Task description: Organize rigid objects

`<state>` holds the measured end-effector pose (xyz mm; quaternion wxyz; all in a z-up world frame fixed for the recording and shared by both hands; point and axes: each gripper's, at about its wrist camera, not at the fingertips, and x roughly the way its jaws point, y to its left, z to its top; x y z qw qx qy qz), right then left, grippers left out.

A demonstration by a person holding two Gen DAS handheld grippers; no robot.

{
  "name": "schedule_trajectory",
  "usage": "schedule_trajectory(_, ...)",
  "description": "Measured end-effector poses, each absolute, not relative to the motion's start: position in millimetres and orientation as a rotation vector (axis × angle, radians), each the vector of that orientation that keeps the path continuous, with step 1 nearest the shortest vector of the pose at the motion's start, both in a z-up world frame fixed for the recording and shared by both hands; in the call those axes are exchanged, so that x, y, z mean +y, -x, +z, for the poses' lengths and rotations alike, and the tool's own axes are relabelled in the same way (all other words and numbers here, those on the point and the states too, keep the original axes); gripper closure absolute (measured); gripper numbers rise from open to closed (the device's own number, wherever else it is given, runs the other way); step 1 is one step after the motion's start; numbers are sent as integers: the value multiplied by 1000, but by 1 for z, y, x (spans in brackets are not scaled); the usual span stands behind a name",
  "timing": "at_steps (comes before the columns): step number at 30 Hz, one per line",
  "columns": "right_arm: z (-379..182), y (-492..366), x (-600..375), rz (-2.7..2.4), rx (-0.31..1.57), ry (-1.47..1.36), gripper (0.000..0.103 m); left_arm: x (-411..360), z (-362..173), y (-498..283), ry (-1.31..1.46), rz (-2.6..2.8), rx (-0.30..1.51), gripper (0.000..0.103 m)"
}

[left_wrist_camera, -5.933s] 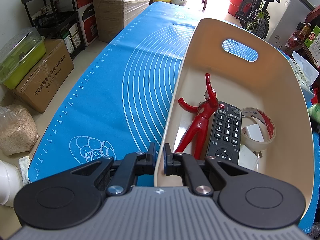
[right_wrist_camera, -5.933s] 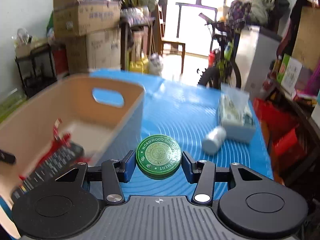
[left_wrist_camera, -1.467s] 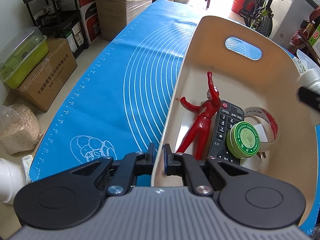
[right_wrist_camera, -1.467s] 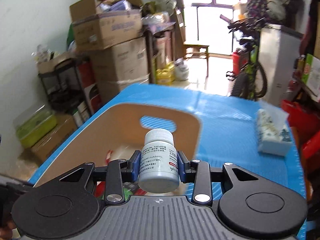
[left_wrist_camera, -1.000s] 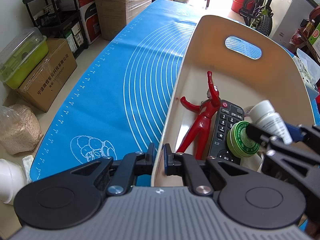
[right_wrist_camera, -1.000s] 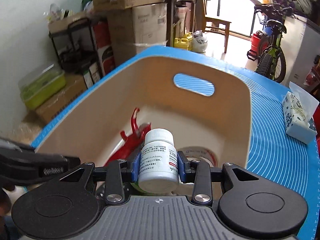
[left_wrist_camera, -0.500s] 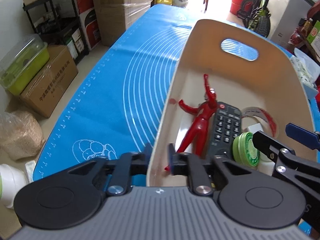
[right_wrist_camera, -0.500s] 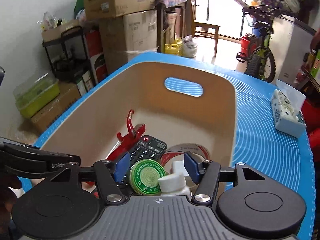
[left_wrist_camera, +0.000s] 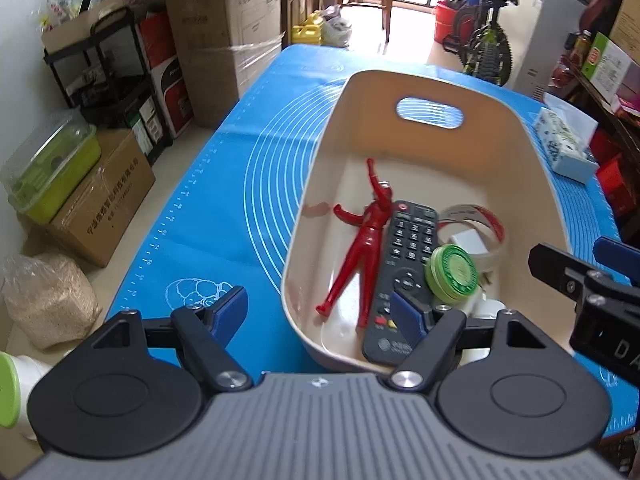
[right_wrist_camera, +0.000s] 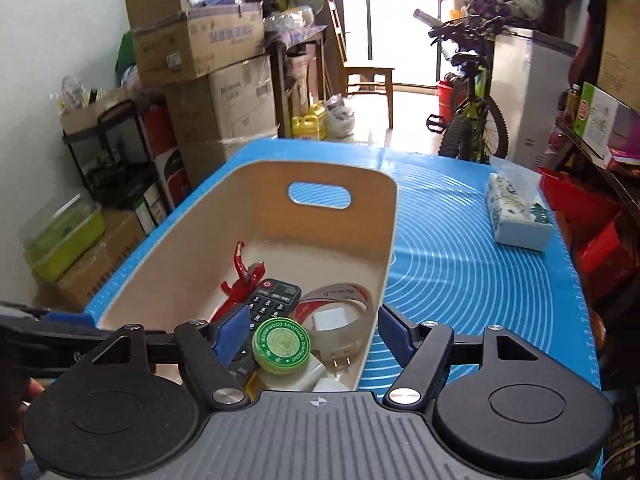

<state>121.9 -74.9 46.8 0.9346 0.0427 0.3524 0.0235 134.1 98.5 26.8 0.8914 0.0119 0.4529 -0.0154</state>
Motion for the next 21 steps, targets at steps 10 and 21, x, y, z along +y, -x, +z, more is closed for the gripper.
schedule_trajectory(10,74,-59,-87,13,674,-104,26,82,57,-88,-60,-79,865,24)
schedule_trajectory(21,69,2,-108,-43,681,-141,26,65,62,-44,-78,-105,821,24)
